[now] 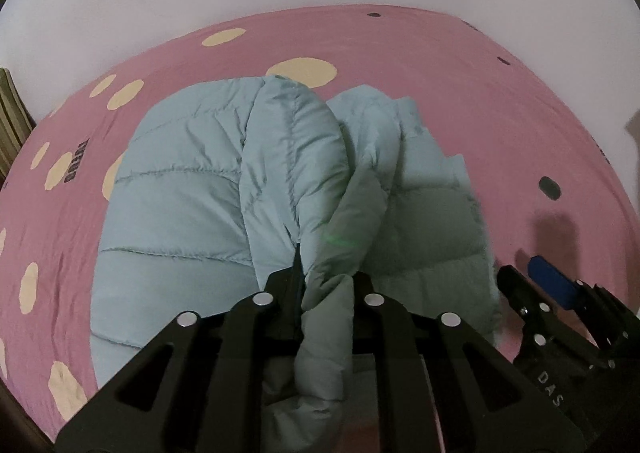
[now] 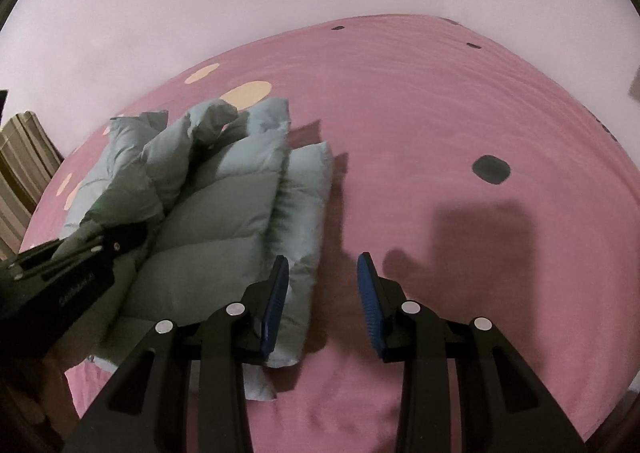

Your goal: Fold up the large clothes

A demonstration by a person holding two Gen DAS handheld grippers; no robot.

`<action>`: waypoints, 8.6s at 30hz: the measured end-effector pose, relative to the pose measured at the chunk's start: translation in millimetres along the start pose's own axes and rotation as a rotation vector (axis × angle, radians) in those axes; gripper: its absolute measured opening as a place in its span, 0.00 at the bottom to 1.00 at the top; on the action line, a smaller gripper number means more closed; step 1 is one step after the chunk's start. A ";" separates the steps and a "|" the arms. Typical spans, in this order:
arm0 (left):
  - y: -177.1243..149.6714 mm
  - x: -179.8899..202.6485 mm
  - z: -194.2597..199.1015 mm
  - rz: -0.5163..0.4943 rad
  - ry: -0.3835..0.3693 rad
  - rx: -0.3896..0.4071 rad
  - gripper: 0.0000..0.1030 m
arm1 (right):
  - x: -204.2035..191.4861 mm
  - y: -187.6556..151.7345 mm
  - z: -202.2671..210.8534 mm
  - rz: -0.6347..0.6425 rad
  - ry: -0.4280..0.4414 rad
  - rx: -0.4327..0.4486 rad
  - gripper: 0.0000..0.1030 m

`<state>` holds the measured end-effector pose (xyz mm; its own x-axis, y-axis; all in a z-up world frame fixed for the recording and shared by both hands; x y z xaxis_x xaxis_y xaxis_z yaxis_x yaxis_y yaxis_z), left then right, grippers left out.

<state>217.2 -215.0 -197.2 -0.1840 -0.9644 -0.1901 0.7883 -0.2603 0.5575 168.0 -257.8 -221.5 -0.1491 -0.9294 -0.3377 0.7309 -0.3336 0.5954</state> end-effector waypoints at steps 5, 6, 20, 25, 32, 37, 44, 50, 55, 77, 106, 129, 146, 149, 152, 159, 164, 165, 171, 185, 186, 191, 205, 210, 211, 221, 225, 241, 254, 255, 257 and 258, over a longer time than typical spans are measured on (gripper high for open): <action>3.3 2.1 21.9 0.016 -0.058 0.023 0.33 | -2.9 -4.7 7.6 -0.005 -0.015 -0.001 0.35; 4.4 2.0 28.0 0.024 -0.074 0.029 0.34 | -3.8 -4.8 8.5 -0.003 -0.018 -0.001 0.35; 27.6 -115.2 76.1 0.170 -0.005 0.157 0.65 | -42.1 21.4 21.0 0.064 0.001 0.027 0.37; 14.3 -183.1 27.1 0.267 0.056 0.067 0.66 | -78.0 37.4 12.2 0.093 0.047 0.025 0.54; -10.7 -213.5 -19.0 0.350 0.003 -0.018 0.67 | -112.3 45.6 -21.0 0.113 0.061 -0.026 0.68; -15.8 -202.5 -33.3 0.351 -0.058 -0.036 0.67 | -116.7 33.0 -42.9 0.101 0.071 -0.096 0.68; -1.5 -181.4 -30.9 0.330 -0.142 -0.018 0.71 | -122.5 33.5 -41.3 0.132 0.106 -0.102 0.10; 7.2 -144.3 -22.8 0.278 -0.223 -0.009 0.77 | -99.7 47.0 -24.8 0.143 0.066 -0.055 0.09; -0.1 -109.1 -39.1 0.207 -0.182 -0.045 0.77 | -70.4 46.2 -34.4 0.114 0.047 -0.075 0.09; -21.6 -88.4 -63.0 0.217 -0.136 -0.086 0.82 | -40.0 16.7 -63.7 0.110 0.050 -0.094 0.24; 21.7 -85.3 -107.9 0.242 -0.037 -0.048 0.90 | -64.9 52.0 -102.1 0.213 -0.027 -0.069 0.50; 17.1 -124.6 -72.7 0.460 -0.148 -0.082 0.94 | -68.3 65.6 -52.2 0.162 0.010 0.057 0.64; -43.3 -135.4 -72.6 0.755 -0.314 -0.207 0.94 | -6.0 9.2 -32.8 -0.292 0.233 0.028 0.72; -44.5 -133.0 -76.6 0.766 -0.331 -0.202 0.94 | -5.8 4.9 -37.3 -0.301 0.242 0.035 0.76; -48.5 -134.8 -78.3 0.796 -0.346 -0.194 0.94 | -4.5 0.7 -40.7 -0.312 0.246 0.048 0.76; -53.1 -142.9 -70.1 0.846 -0.318 -0.144 0.94 | 1.2 -5.8 -30.4 -0.324 0.244 0.104 0.76; -52.5 -139.4 -77.2 0.810 -0.340 -0.151 0.96 | 9.3 -14.3 -28.7 -0.341 0.239 0.097 0.80; -51.1 -138.1 -77.9 0.802 -0.347 -0.152 0.96 | 10.1 -15.4 -29.8 -0.348 0.244 0.093 0.80; -48.5 -123.3 -76.1 0.778 -0.450 -0.167 0.95 | -1.3 -21.3 -39.3 -0.333 0.267 0.047 0.81; -43.7 -120.6 -53.1 0.727 -0.479 -0.112 0.37 | -39.2 -14.2 -49.5 -0.288 0.382 0.025 0.21; -44.0 -125.0 -48.8 0.731 -0.479 -0.104 0.36 | -43.3 -12.5 -48.2 -0.285 0.397 0.029 0.21; -21.6 -158.1 -26.6 0.728 -0.441 -0.017 0.34 | -72.2 7.5 -58.8 -0.255 0.463 0.038 0.21; -38.3 -230.5 -56.7 0.795 -0.321 -0.027 0.34 | -128.0 25.3 -122.6 -0.232 0.538 -0.044 0.20; -42.6 -223.4 -72.1 0.753 -0.278 -0.017 0.36 | -126.6 26.4 -133.1 -0.238 0.523 -0.055 0.21; -43.9 -222.3 -72.3 0.746 -0.270 -0.014 0.36 | -124.7 24.9 -135.1 -0.242 0.522 -0.058 0.21; -34.5 -226.7 -95.3 0.735 -0.251 -0.014 0.38 | -126.6 24.7 -138.2 -0.263 0.521 -0.058 0.23; -34.9 -226.1 -93.6 0.725 -0.234 -0.014 0.41 | -120.0 24.2 -137.5 -0.272 0.516 -0.059 0.27; -37.9 -226.0 -87.0 0.676 -0.166 -0.036 0.61 | -102.2 25.7 -125.5 -0.305 0.459 -0.048 0.44; -36.4 -218.1 -89.8 0.611 -0.127 -0.061 0.66 | -97.2 25.1 -123.3 -0.311 0.407 -0.044 0.45; -37.3 -218.4 -89.2 0.615 -0.130 -0.062 0.67 | -98.7 25.7 -121.2 -0.303 0.406 -0.041 0.45; -38.6 -221.8 -90.2 0.625 -0.129 -0.069 0.74 | -99.3 27.2 -116.7 -0.289 0.398 -0.032 0.45; -40.0 -222.0 -89.8 0.630 -0.132 -0.073 0.75 | -99.0 28.1 -114.5 -0.285 0.391 -0.028 0.45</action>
<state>279.3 13.8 -249.9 0.2601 -0.9302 0.2589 0.8059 0.3568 0.4725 279.5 -157.0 -254.7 -0.0884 -0.6705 -0.7366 0.7161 -0.5568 0.4210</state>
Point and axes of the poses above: each gripper's, at about its wrist camera, not at the fingertips, and z roughly against the way its jaws point, x to its right, y to its top, the point moved 7 cm from there along -z, roughly the way its jaws point, and after that the axes turned 11 degrees about y, right-handed, at the moved point
